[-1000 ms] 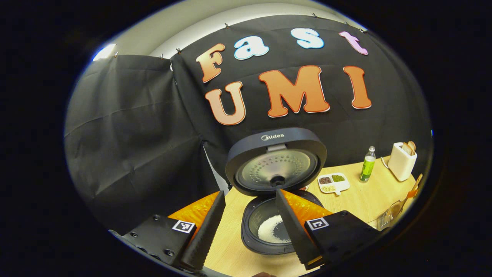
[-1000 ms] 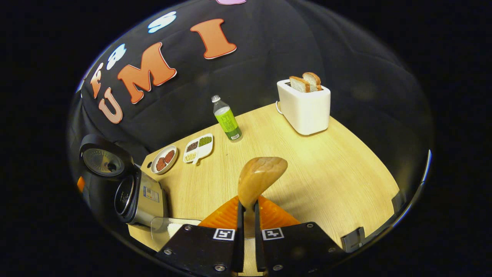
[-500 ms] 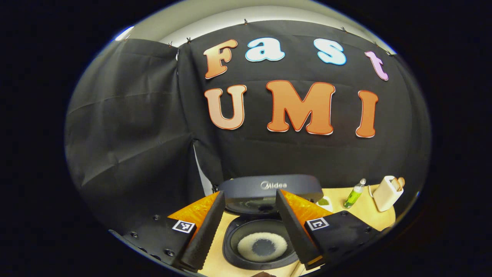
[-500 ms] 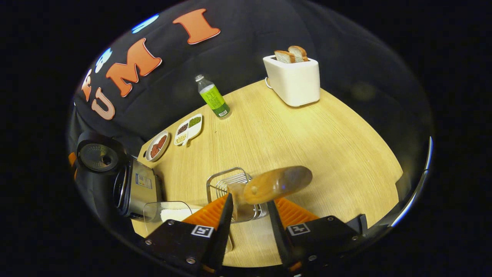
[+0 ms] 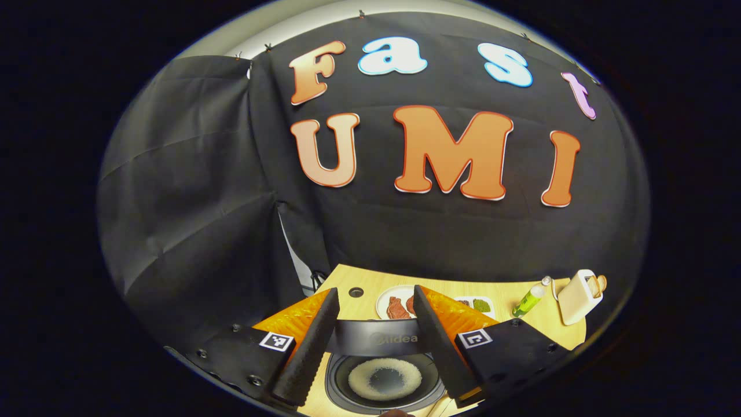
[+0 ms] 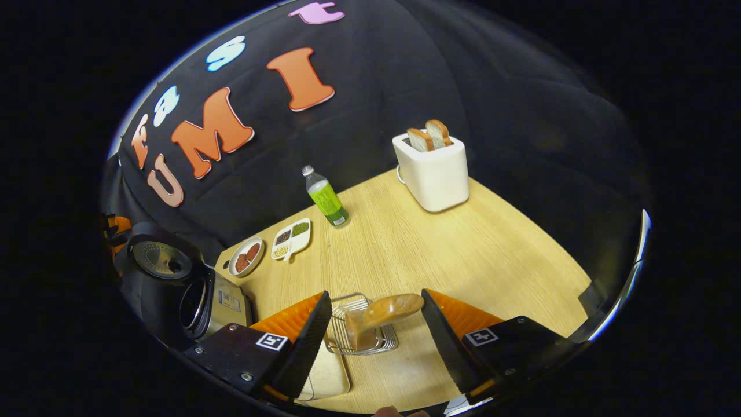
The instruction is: Close the left gripper, press the button to open the rice cooker; take a wooden spoon from the chopstick holder with the right hand, scoop a spoonful of rice and pour it into the rice cooker, then put the wooden spoon back into the chopstick holder.
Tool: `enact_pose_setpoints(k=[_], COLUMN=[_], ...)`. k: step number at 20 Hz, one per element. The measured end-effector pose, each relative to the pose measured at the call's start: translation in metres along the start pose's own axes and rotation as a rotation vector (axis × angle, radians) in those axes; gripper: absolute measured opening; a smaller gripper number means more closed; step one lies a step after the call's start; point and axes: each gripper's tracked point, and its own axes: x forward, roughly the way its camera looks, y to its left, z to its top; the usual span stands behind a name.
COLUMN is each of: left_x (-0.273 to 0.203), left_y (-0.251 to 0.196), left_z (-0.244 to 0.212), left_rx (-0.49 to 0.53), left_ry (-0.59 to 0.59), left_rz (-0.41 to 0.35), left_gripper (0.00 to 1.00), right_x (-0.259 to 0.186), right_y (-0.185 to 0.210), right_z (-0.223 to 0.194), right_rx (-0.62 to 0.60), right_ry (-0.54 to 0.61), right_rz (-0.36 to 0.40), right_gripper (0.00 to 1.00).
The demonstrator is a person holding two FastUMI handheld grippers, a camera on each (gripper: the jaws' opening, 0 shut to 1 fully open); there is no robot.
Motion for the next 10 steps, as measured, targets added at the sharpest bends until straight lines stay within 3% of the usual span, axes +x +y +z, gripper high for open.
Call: enact_pose_setpoints(k=[1,2,5,6,7,10], left_x=[0.006,0.009,0.014,0.013,0.012,0.001], left_y=[-0.006,-0.007,-0.01,-0.011,-0.012,-0.014], left_z=[-0.004,-0.005,-0.017,-0.025,-0.034,-0.066], left_rx=[0.0,0.0,-0.007,-0.01,-0.017,-0.024], left_ry=[0.028,0.036,0.096,0.128,0.156,0.256], left_rz=[-0.016,-0.019,-0.024,-0.023,-0.022,-0.03], left_gripper=[0.82,0.88,0.88,0.82,0.88,0.89], right_x=[-0.005,-0.009,-0.023,-0.028,-0.033,-0.041], right_y=[0.003,0.007,0.024,0.032,0.038,0.052], right_z=[0.008,0.013,0.029,0.036,0.044,0.07], right_rx=[-0.034,-0.07,-0.145,-0.158,-0.165,-0.173], right_ry=[-0.033,-0.058,-0.121,-0.143,-0.172,-0.268], right_rz=[0.005,0.014,0.05,0.068,0.085,0.119], right_gripper=[0.95,0.95,0.95,0.95,0.95,0.95])
